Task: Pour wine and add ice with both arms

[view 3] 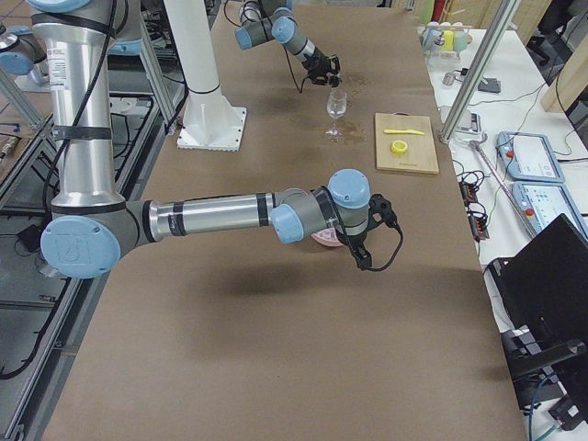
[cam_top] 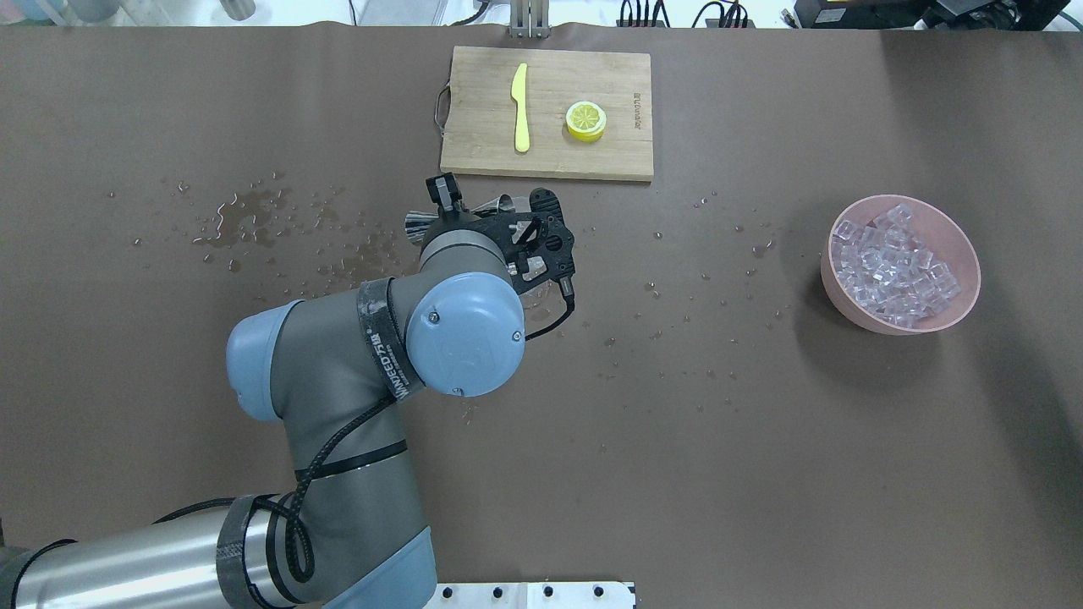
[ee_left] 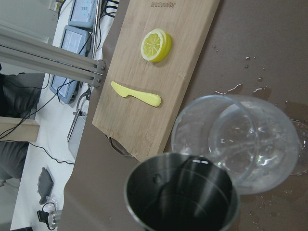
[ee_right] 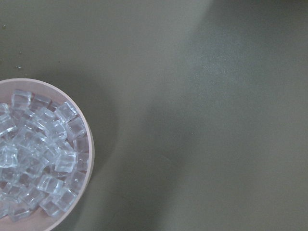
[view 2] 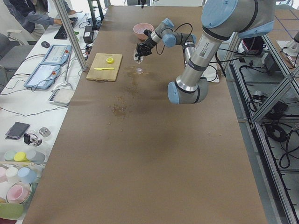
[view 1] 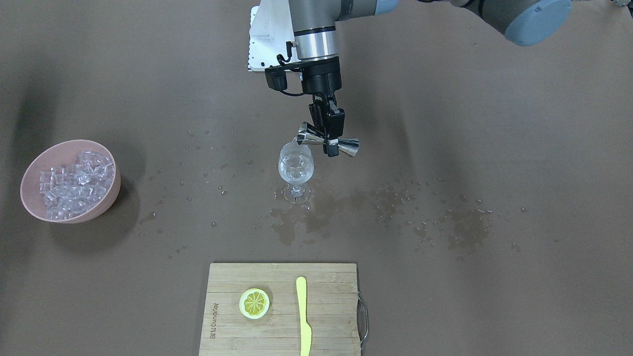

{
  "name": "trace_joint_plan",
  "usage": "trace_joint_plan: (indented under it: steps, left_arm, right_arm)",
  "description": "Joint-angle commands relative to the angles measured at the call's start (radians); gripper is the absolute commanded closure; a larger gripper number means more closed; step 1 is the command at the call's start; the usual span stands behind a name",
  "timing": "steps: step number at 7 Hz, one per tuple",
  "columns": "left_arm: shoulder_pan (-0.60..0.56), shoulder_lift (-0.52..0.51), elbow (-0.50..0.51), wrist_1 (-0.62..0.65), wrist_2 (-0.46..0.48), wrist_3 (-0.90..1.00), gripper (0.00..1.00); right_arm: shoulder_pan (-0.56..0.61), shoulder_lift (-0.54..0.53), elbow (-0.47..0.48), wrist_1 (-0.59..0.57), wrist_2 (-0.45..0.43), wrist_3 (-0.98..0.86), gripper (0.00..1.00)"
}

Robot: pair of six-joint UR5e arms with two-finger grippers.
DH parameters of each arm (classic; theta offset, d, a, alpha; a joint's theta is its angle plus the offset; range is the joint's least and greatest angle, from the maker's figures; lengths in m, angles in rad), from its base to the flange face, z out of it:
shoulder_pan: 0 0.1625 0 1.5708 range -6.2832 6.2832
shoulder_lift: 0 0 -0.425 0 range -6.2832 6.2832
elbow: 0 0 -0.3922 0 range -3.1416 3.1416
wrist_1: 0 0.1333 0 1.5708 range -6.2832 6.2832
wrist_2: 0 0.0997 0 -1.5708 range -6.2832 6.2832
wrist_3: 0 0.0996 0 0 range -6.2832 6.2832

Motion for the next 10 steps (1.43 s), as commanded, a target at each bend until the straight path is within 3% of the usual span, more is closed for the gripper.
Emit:
trace_joint_plan:
  steps: [1,4,7,10]
  left_arm:
    - [-0.018,-0.002,0.005,0.008,0.001,0.108,1.0]
    - [-0.026,-0.088,0.035,0.132,0.004,0.188,1.0]
    - [-0.032,-0.089,0.063,0.134,0.046,0.363,1.0]
    - [-0.047,-0.095,0.06,0.114,0.043,0.396,1.0]
  right_arm:
    - [0.0,0.001,0.0,-0.001,0.0,0.002,0.0]
    - [0.0,0.001,0.0,-0.001,0.0,0.002,0.0]
    - [0.0,0.001,-0.003,-0.001,0.0,0.002,0.0]
    - [0.0,0.004,-0.006,-0.001,0.0,0.002,0.0]
